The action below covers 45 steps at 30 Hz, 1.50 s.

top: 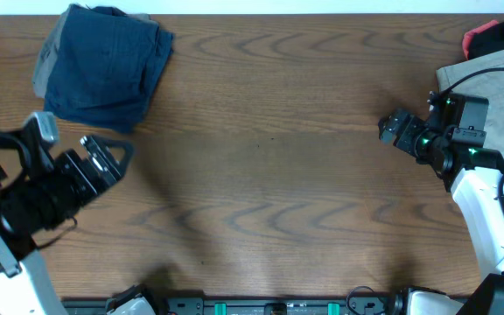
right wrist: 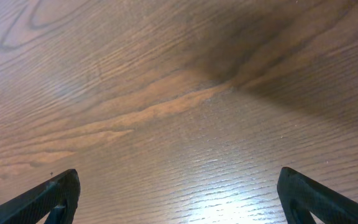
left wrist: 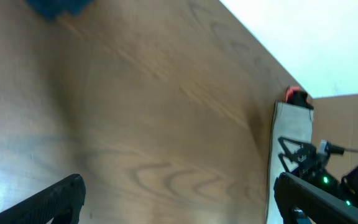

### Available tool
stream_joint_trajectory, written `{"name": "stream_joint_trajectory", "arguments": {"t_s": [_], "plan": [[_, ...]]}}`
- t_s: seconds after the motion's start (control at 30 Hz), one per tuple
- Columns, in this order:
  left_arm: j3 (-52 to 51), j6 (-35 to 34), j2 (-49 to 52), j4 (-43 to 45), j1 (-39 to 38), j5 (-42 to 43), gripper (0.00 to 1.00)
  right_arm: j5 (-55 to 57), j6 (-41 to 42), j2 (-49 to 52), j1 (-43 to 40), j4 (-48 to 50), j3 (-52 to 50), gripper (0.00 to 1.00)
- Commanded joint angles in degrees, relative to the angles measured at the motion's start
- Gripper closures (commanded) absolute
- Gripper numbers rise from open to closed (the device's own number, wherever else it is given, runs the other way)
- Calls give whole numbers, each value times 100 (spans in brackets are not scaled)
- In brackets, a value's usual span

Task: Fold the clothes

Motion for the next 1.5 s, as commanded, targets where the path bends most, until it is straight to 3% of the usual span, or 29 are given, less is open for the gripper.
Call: {"name": "stream_joint_trajectory", "arguments": {"t_s": [0.0,0.57,0.73,1.2,1.47], "plan": [[72,151,-140,-66,15,17,2,-20,-9,48,0,-9,87,1],[-39,173,-205,-369,13,-76,2,-20,-9,48,0,-9,87,1],[-472,501,-365,-175,-184,-76,2,-20,-9,48,0,-9,87,1],[-3421,544,-2485,3318,-1725,-81,2,-20,-9,48,0,-9,87,1],[-5121,542,-3910,4909,-2651,-1008,2,-20,-11,48,0,-9,87,1]]}}
